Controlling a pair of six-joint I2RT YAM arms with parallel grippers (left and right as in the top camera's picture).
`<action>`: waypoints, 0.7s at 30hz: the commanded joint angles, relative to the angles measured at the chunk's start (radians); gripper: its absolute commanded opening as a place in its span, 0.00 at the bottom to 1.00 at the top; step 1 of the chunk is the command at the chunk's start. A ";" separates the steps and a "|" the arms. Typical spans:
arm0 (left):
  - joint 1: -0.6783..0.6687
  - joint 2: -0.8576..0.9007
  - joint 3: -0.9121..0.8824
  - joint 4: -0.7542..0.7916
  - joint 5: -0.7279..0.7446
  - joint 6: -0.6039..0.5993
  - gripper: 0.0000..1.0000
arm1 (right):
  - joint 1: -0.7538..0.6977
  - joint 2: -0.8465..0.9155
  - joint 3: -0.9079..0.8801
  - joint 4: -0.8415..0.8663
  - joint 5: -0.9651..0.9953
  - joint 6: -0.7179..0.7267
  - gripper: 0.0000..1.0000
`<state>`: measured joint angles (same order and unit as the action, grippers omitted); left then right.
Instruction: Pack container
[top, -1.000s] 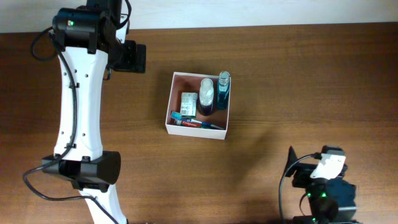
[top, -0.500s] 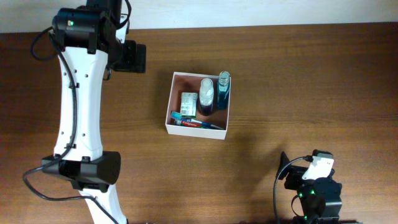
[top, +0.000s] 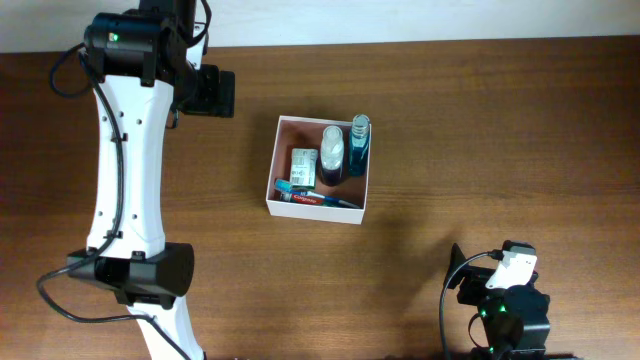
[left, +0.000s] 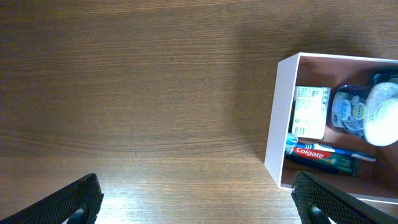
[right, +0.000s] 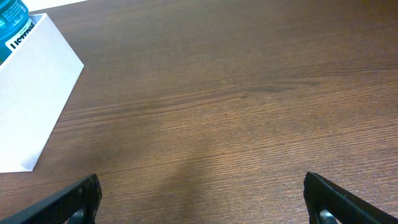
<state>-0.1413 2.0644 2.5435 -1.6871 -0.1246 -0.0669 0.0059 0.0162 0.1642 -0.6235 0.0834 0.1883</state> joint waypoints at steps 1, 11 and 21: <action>0.002 -0.010 0.010 0.000 -0.007 0.016 0.99 | -0.007 -0.007 -0.007 0.000 -0.005 0.011 0.99; -0.002 -0.019 0.006 0.006 -0.061 0.016 0.99 | -0.007 -0.007 -0.007 0.000 -0.005 0.011 0.99; -0.007 -0.299 -0.437 0.613 0.111 0.160 1.00 | -0.007 -0.007 -0.007 0.000 -0.005 0.011 0.99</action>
<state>-0.1436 1.9293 2.3013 -1.1961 -0.0990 -0.0105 0.0059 0.0158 0.1642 -0.6235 0.0834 0.1879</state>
